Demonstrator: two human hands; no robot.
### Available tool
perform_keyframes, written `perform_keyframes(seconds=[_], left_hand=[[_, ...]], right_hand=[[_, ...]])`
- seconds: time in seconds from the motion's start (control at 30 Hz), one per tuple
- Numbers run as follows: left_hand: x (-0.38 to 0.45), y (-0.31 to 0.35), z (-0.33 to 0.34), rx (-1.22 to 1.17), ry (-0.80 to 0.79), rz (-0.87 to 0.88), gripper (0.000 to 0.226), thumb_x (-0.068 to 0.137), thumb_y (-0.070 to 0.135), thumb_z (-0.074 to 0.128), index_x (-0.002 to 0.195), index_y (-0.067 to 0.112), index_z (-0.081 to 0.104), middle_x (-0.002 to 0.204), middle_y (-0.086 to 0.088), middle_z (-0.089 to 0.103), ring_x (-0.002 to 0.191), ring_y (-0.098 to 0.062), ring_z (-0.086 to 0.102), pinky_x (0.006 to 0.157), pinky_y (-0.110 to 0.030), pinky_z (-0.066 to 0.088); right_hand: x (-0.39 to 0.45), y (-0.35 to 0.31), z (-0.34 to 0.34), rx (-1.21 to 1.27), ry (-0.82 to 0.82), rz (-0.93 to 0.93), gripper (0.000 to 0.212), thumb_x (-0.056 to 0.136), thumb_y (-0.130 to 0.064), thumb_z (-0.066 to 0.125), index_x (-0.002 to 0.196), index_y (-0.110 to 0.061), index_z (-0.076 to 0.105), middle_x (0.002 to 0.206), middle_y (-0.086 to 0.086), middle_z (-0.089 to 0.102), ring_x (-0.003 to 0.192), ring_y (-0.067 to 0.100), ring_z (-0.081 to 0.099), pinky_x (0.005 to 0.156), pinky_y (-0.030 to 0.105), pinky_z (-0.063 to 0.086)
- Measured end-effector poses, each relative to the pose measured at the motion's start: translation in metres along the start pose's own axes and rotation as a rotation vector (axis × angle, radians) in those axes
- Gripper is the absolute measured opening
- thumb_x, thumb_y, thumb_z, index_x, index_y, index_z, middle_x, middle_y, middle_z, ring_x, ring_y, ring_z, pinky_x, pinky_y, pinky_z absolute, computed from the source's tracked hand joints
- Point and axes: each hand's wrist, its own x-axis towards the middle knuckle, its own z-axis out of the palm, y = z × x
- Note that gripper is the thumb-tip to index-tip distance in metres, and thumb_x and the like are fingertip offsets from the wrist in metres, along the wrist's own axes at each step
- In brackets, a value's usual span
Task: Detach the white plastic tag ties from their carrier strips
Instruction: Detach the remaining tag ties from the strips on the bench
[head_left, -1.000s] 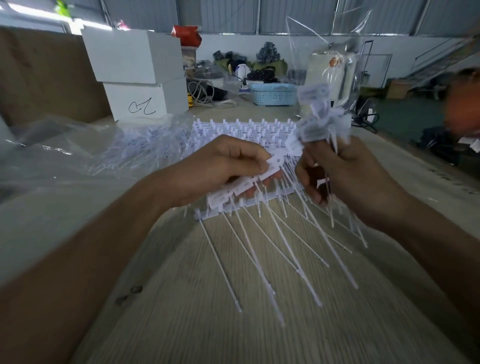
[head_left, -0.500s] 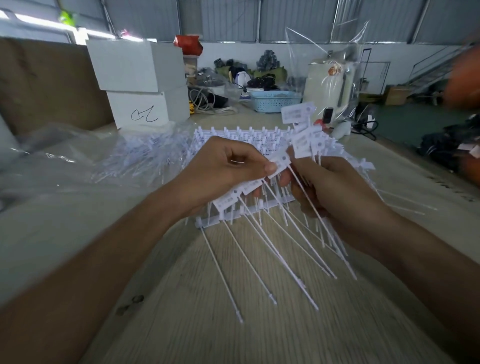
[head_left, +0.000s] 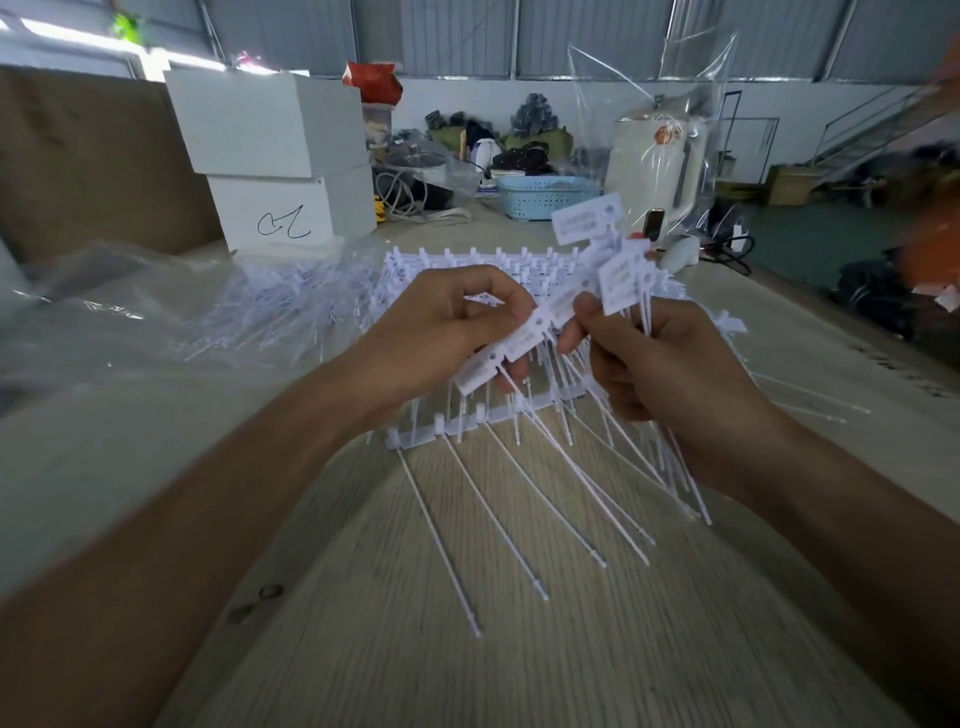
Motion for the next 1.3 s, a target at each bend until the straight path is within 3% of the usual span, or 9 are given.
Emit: perform_keyframes(seconds=[0.27, 0.37, 0.53, 0.67, 0.83, 1.03, 1.1, 1.17, 1.3], left_hand=[[-0.001, 0.003, 0.009, -0.030, 0.040, 0.006, 0.018, 0.099, 0.016, 0.060, 0.086, 0.007, 0.069, 0.057, 0.000, 0.056, 0.053, -0.021, 0.044, 0.050, -0.029, 0.038], [-0.001, 0.005, 0.008, -0.134, 0.010, -0.029, 0.021, 0.096, 0.011, 0.059, 0.078, 0.010, 0.070, 0.054, -0.005, 0.050, 0.052, -0.022, 0.037, 0.049, -0.027, 0.033], [-0.003, 0.010, 0.001, -0.406, -0.182, -0.125, 0.022, 0.076, 0.016, 0.062, 0.065, 0.001, 0.050, 0.045, -0.003, 0.033, 0.041, -0.015, 0.020, 0.046, -0.025, 0.017], [-0.002, 0.011, -0.007, -0.414, -0.281, -0.181, 0.025, 0.076, 0.013, 0.057, 0.060, 0.008, 0.038, 0.041, 0.002, 0.026, 0.048, -0.020, 0.006, 0.058, -0.041, 0.002], [0.001, 0.007, -0.011, -0.380, -0.419, -0.161, 0.028, 0.083, 0.012, 0.047, 0.063, 0.007, 0.028, 0.041, -0.001, 0.026, 0.037, -0.013, 0.018, 0.042, -0.025, 0.017], [0.006, 0.002, -0.017, -0.239, -0.472, -0.135, 0.028, 0.082, 0.010, 0.048, 0.060, -0.006, 0.040, 0.039, -0.001, 0.030, 0.036, -0.014, 0.023, 0.041, -0.020, 0.024], [0.003, -0.001, -0.023, -0.175, -0.513, -0.119, 0.026, 0.083, 0.005, 0.049, 0.059, -0.004, 0.045, 0.042, 0.001, 0.034, 0.037, -0.012, 0.026, 0.042, -0.020, 0.028], [-0.001, -0.002, -0.026, -0.063, -0.583, -0.095, 0.028, 0.088, 0.002, 0.050, 0.061, -0.005, 0.051, 0.046, 0.004, 0.038, 0.040, -0.008, 0.030, 0.045, -0.016, 0.033], [0.001, -0.006, -0.022, 0.072, -0.445, -0.091, 0.030, 0.094, 0.014, 0.059, 0.066, 0.008, 0.067, 0.054, 0.001, 0.053, 0.048, -0.014, 0.042, 0.058, -0.027, 0.035]], right_hand=[[0.001, 0.003, 0.000, -0.062, 0.149, -0.135, 0.039, 0.098, -0.031, 0.062, 0.069, -0.005, 0.065, 0.050, -0.006, 0.035, 0.045, 0.008, 0.027, 0.045, 0.021, 0.027], [-0.001, 0.000, 0.000, 0.079, 0.097, -0.136, 0.046, 0.098, -0.023, 0.064, 0.057, -0.017, 0.044, 0.050, -0.008, 0.032, 0.043, 0.011, 0.025, 0.046, 0.025, 0.023], [-0.007, -0.006, -0.002, -0.028, -0.015, -0.285, 0.050, 0.097, -0.025, 0.062, 0.060, -0.004, 0.036, 0.051, -0.001, 0.030, 0.045, 0.014, 0.025, 0.047, 0.026, 0.025], [-0.007, -0.007, -0.002, -0.069, -0.077, -0.354, 0.048, 0.099, -0.012, 0.059, 0.054, -0.028, 0.055, 0.048, -0.013, 0.042, 0.043, 0.001, 0.040, 0.050, 0.011, 0.033], [-0.005, -0.007, -0.002, -0.212, -0.133, -0.379, 0.037, 0.095, -0.031, 0.056, 0.058, -0.031, 0.055, 0.053, -0.006, 0.032, 0.048, 0.007, 0.028, 0.050, 0.018, 0.028], [-0.007, -0.009, -0.002, -0.372, -0.143, -0.500, 0.027, 0.098, -0.015, 0.057, 0.078, -0.031, 0.065, 0.060, -0.008, 0.057, 0.054, -0.001, 0.047, 0.058, 0.006, 0.035], [-0.003, -0.008, -0.007, -0.411, -0.103, -0.450, 0.025, 0.100, -0.012, 0.058, 0.078, -0.018, 0.068, 0.059, 0.003, 0.050, 0.050, 0.004, 0.040, 0.051, 0.008, 0.032], [0.005, -0.008, -0.021, -0.345, 0.045, -0.330, 0.027, 0.103, -0.019, 0.054, 0.083, -0.005, 0.067, 0.055, 0.001, 0.041, 0.046, 0.006, 0.033, 0.045, 0.015, 0.029], [0.011, -0.006, -0.045, -0.069, 0.184, -0.169, 0.027, 0.106, -0.030, 0.045, 0.088, -0.016, 0.060, 0.059, 0.001, 0.048, 0.048, 0.014, 0.037, 0.044, 0.026, 0.029]])
